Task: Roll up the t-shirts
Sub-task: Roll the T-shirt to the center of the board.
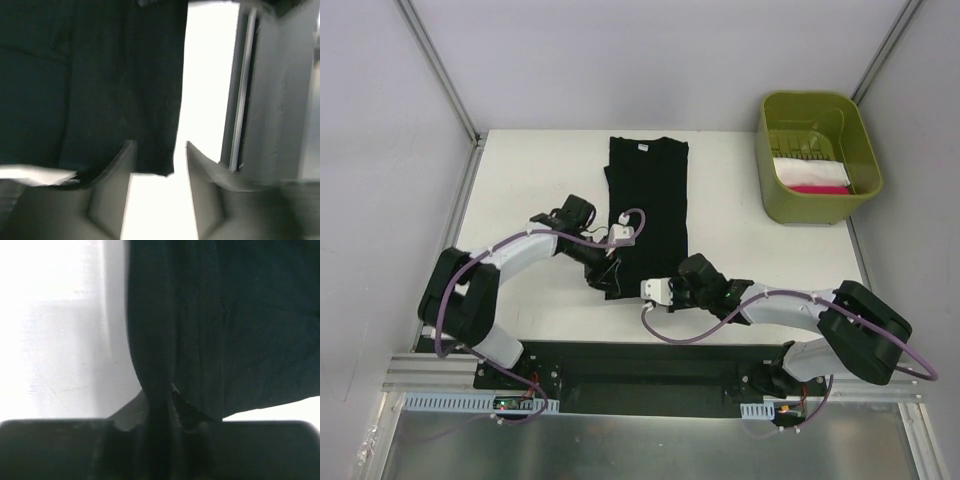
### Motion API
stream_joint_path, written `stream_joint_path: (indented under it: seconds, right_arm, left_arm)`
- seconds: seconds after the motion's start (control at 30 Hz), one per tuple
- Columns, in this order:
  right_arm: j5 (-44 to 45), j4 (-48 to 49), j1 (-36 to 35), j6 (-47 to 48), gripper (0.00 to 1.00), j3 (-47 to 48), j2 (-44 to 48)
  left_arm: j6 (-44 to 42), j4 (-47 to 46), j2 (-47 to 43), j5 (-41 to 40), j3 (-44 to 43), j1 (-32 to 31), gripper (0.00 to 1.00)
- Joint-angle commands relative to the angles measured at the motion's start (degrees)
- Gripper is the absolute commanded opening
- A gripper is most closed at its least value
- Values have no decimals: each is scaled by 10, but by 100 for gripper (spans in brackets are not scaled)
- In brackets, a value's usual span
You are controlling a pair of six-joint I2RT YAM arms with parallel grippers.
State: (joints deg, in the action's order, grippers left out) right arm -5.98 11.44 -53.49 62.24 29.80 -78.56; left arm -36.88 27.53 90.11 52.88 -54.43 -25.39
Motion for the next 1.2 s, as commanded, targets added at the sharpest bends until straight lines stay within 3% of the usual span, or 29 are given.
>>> stream_joint_path:
  seconds: [0.0,0.17,0.3,0.43,0.57,0.87,1.0,1.17]
  right_arm:
    - [-1,14,2,-9,10,33,-10]
    - [-32,-19,14,-46,9,61,-19]
    - [-47,-48,24,-63,8,80,-26]
    - [-53,-55,25,-58,8,82,-26]
    - [-60,-61,25,-55,8,80,-21]
    - [-62,-64,26,-52,9,76,-7]
    - [-69,-70,25,-53,9,72,-1]
    - [-87,-134,27,-58,8,93,0]
  left_arm:
    - [-53,-71,-138,-69,99,3,57]
    - [-82,-260,-299,-186,267,-25,74]
    - [-109,-348,-353,-240,346,-69,77]
    - [-134,-414,-350,-299,369,-131,77]
    - [-150,-452,-317,-340,363,-152,76]
    - [-165,-444,-257,-305,337,-171,69]
    - [-160,-434,-220,-300,305,-183,54]
    - [-108,-369,-191,-306,256,-179,10]
